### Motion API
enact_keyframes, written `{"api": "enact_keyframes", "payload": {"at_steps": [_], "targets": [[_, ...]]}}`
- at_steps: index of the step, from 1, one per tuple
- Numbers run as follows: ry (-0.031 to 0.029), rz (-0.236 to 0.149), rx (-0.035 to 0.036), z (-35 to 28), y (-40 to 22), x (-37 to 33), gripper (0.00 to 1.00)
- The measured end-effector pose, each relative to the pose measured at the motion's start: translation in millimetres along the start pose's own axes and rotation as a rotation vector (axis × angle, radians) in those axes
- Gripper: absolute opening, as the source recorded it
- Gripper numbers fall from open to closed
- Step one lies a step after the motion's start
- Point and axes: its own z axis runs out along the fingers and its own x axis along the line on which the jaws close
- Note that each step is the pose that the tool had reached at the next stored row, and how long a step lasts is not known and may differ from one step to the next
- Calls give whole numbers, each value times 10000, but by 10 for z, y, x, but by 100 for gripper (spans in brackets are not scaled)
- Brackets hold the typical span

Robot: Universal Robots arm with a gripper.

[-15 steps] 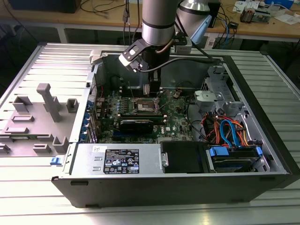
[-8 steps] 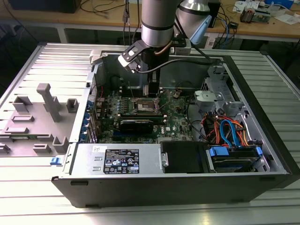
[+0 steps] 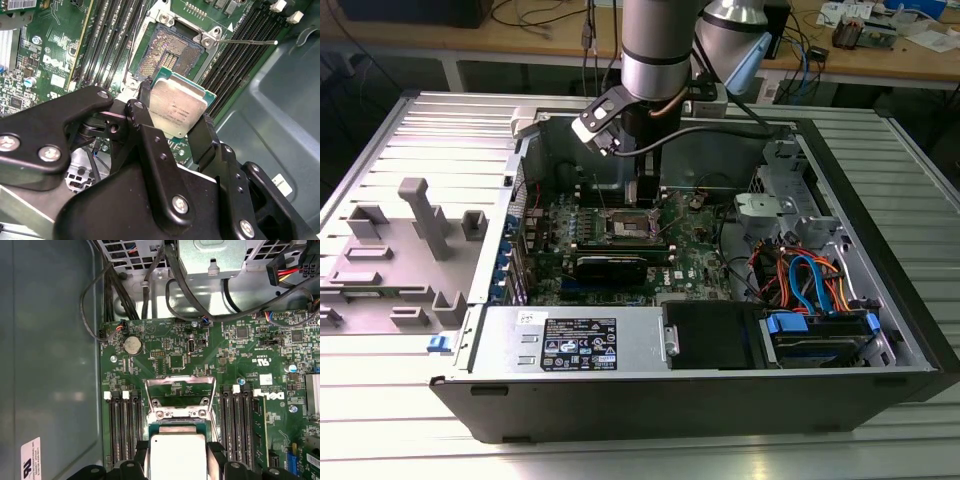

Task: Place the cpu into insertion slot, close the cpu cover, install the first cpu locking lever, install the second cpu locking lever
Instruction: 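Place the cpu into insertion slot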

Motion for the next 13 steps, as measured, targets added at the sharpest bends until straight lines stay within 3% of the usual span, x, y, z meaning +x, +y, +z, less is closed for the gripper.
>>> {"api": "enact_keyframes", "payload": {"at_steps": [4,13], "targets": [[1,-253,12,12,0,-1,55],[4,-287,13,13,0,0,55]]}}
